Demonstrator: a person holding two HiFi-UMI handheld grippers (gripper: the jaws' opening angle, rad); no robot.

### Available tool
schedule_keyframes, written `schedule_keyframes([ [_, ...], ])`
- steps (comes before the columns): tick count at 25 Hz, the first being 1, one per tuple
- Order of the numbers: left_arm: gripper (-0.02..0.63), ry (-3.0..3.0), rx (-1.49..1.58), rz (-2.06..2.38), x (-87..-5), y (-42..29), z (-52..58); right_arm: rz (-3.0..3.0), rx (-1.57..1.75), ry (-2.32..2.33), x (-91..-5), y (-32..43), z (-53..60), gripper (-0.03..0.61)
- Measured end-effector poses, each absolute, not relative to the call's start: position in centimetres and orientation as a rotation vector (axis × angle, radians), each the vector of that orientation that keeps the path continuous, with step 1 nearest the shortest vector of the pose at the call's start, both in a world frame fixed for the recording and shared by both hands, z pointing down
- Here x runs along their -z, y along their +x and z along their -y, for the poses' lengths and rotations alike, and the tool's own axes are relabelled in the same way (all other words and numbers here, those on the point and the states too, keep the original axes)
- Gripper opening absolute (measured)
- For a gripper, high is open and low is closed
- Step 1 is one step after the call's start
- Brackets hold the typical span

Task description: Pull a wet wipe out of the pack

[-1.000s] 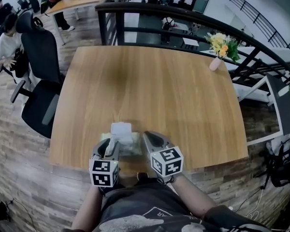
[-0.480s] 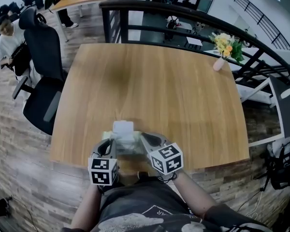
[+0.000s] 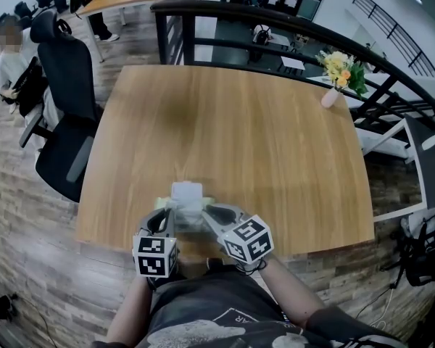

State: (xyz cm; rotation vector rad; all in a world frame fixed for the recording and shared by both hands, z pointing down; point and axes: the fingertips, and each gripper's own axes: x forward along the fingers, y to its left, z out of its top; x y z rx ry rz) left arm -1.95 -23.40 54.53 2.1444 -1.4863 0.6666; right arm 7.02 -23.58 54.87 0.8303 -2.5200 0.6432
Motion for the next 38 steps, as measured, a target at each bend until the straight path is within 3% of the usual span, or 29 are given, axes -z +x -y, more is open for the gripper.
schedule_keyframes([
  [4, 0.029, 2.134, -0.640, 1.496, -54.4, -2.2, 23.4, 2.523, -0.653, 0.773, -55.2, 6.1, 23.1, 0.093],
  [15, 0.026, 2.130, -0.648, 1.490, -54.4, -2.3, 23.5, 2.496, -0.560, 0.663, -55.9, 4.6, 22.6, 0.156],
  [30, 0.026, 2.133, -0.647, 1.485, -54.4, -2.2, 23.5, 2.418, -0.298, 0.622, -57.3, 3.8, 22.7, 0.150],
  [38, 0.026, 2.134, -0.640, 1.494, -54.2, -2.2, 23.6, 2.383, -0.193, 0.609, -57.3, 3.9, 22.6, 0.050],
])
